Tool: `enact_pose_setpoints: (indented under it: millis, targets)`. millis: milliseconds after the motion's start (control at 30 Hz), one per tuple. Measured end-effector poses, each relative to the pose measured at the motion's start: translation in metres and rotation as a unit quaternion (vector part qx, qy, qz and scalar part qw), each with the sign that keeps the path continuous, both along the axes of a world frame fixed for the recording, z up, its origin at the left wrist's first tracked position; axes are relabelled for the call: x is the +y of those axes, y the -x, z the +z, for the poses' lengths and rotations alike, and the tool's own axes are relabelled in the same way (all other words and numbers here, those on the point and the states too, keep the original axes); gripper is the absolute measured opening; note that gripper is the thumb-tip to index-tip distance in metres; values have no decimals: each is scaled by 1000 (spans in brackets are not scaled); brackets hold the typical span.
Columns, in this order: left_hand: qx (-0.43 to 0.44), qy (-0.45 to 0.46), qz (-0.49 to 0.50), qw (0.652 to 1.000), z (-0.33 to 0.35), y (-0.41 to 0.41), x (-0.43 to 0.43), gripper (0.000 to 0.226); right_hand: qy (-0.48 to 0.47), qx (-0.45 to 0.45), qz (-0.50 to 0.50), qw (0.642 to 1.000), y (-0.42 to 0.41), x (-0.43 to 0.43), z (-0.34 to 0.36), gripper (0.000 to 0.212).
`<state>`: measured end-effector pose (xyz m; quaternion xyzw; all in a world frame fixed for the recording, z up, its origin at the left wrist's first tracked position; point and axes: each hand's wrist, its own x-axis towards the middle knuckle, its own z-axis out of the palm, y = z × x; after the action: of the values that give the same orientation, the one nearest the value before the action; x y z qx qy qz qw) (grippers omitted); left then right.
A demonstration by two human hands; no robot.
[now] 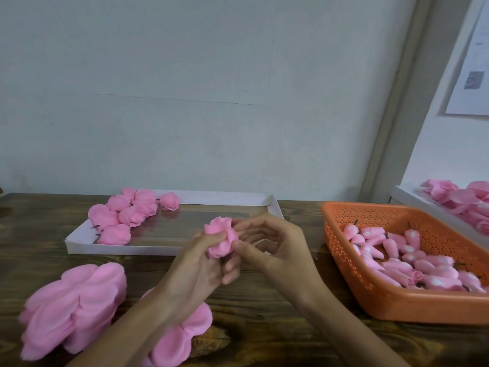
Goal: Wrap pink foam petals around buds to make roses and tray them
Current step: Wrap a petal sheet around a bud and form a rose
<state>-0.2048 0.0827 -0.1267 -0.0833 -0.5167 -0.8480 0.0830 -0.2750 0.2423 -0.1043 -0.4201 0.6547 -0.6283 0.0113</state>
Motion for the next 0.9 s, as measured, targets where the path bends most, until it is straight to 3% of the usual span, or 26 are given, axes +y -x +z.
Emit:
enact_pose_setpoints:
  millis: [133, 433, 600, 733, 900]
  targets:
    - [-6, -23, -43, 999, -1, -2, -1, 63, -10, 20, -26, 999, -2, 0, 1, 17]
    - [-26, -9, -51, 998, -6, -4, -6, 35, 21, 83, -43, 995, -6, -2, 0, 24]
    - [-41, -55, -83, 994, -5, -3, -8, 43, -54, 168, -68, 982, -2, 4, 3, 37]
    - [-37, -78, -126, 988, -3, -5, -11, 41, -95, 199, -56, 974, -1, 7, 7, 27]
    - [-47, -80, -156, 983, -6, -5, -17, 45, -134, 216, -45, 966, -2, 8, 11, 30]
